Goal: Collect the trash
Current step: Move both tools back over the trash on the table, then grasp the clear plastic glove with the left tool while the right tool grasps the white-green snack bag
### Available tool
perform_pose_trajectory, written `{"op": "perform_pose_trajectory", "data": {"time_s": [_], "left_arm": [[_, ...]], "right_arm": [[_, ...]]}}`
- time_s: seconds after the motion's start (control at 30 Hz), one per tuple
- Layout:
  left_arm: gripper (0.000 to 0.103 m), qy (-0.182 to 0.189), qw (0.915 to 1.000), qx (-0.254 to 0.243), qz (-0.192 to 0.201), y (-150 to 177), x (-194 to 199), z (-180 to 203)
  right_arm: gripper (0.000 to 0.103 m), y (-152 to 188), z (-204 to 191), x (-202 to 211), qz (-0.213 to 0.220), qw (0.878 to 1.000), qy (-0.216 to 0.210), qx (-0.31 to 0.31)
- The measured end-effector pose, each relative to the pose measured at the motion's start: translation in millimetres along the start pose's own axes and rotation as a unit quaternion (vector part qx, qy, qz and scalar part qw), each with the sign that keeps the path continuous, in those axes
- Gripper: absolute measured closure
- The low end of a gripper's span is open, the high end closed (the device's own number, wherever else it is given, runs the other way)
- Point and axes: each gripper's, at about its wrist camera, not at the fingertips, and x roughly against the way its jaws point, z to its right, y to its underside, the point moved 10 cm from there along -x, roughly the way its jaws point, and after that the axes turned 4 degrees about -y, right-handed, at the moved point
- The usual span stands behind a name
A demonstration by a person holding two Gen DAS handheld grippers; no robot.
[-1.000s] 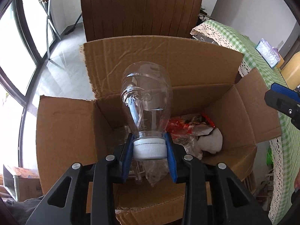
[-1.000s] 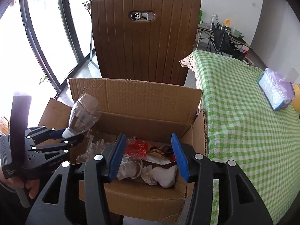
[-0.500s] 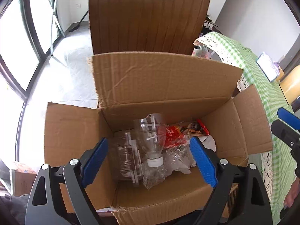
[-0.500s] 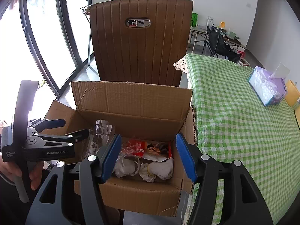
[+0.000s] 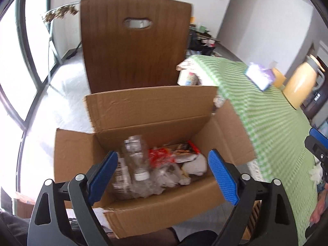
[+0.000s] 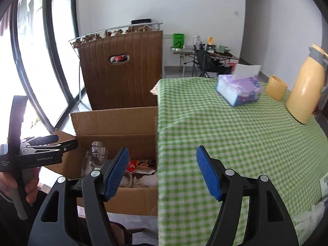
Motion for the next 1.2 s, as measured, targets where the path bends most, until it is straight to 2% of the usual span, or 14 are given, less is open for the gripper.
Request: {"op": "perform_pose_trajectory", "data": {"time_s": [0.2,0.37,0.53,0.73,0.87,0.93,0.97,1.03,1.13,1.2], "left_arm": [[0.014,0.056,0.9954,-0.072,0.028,16,28,90],[0.012,0.098,0.9856,-0.137,0.019,41,41,172],[0.012,0.136,0.9702,-0.2,0.017,73,59,254],[0.012,0.169,0.9513,-0.257,0.011,114,79,337],[0.012,0.186,0.9364,-0.297,0.016,139,96,384],[0.011,0.193,0.9284,-0.317,0.022,148,101,405],[0.007,0.194,0.9239,-0.329,0.025,153,102,418],[0.007,0.177,0.9189,-0.351,0.033,161,100,435],[0.007,0.182,0.9019,-0.39,0.037,178,98,467],[0.007,0.169,0.8955,-0.409,0.044,184,93,484]], "right_arm": [[0.037,33,81,90,0.057,0.992,0.097,-0.062],[0.035,81,146,160,0.078,0.976,0.168,-0.116],[0.034,153,223,235,0.085,0.947,0.246,-0.187],[0.034,248,306,319,0.057,0.896,0.359,-0.256],[0.034,296,349,353,0.046,0.868,0.383,-0.313],[0.034,313,369,359,0.04,0.861,0.381,-0.335],[0.034,322,380,357,0.036,0.86,0.372,-0.348],[0.035,336,396,346,0.023,0.858,0.352,-0.373],[0.04,347,411,333,-0.001,0.861,0.338,-0.381],[0.053,348,414,327,-0.001,0.864,0.328,-0.382]]}}
